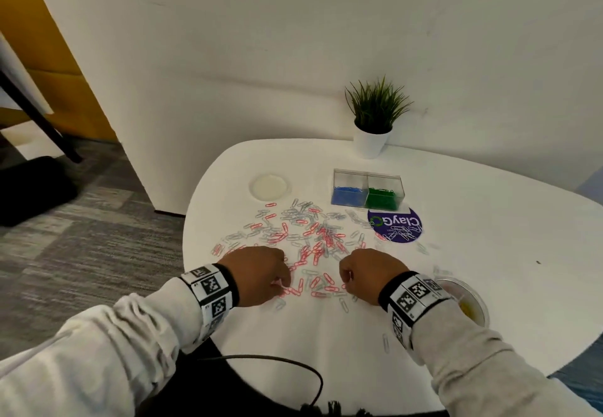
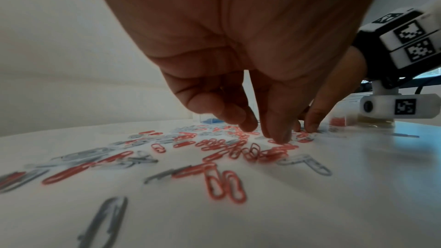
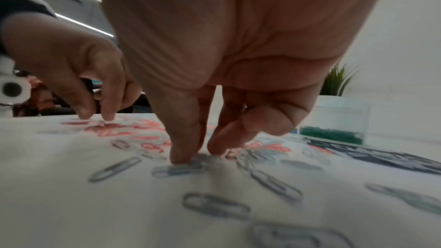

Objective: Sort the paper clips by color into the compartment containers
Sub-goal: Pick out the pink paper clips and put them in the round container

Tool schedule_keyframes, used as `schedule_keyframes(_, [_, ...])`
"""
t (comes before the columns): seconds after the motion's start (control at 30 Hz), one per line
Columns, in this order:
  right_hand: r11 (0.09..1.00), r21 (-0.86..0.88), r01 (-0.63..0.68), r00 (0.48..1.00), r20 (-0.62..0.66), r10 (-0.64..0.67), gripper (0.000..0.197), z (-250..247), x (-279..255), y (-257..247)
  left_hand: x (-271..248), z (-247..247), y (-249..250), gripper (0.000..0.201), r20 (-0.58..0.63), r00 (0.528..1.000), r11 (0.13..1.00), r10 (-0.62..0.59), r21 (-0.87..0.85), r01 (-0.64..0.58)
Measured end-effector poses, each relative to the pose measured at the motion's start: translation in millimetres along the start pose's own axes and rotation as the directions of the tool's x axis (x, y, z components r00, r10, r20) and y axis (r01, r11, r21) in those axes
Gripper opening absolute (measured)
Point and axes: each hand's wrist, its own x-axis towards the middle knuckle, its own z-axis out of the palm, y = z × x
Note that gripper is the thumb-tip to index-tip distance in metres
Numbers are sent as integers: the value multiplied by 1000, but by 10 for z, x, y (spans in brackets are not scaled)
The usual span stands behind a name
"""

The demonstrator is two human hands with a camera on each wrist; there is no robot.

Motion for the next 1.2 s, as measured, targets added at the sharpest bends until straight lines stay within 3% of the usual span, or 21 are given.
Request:
schedule_keyframes(0.1, [999, 42, -17, 1000, 14, 16, 2, 33, -8, 3, -9, 34, 28, 22, 8, 1000, 1000, 9, 11, -10])
schedule_keyframes(0.4, [993, 87, -82, 996, 25, 80, 20, 64, -34, 36, 0, 131, 42, 14, -21, 999, 998, 41, 52, -40])
schedule_keyframes(0.63, [998, 40, -41, 998, -36, 43, 7, 72, -49, 36, -43, -131, -165, 5, -100, 982, 978, -161, -150, 145])
schedule_keyframes(0.73, [999, -4, -41, 999, -22, 41, 15, 64, -54, 9, -100, -218, -265, 23, -122, 965, 944, -232, -270, 192])
schedule_keyframes(0.87, [996, 78, -40, 995, -83, 46, 7, 4, -57, -50, -104, -267, -336, 27, -30, 966, 927, -255, -293, 236])
schedule_keyframes(0.97, [969, 234, -75, 990, -101, 101, 11, -38, -2, -103, -86, -186, -322, 22, 70, 966, 845, -250, -470, 253])
schedule_keyframes(1.03, [952, 293, -88, 992, -56, 109, 14, -46, 50, -152, -79, -129, -287, 23, 109, 963, 739, -248, -622, 261])
schedule_keyframes(1.13, [959, 275, -64, 998, 2, 66, 18, -14, 112, -207, -66, -126, -258, 20, 128, 958, 558, -258, -790, 256])
schedule_keyframes(1.2, [974, 220, -54, 998, 26, 50, 15, 39, 135, -198, -63, -126, -254, 18, 135, 954, 506, -267, -823, 258])
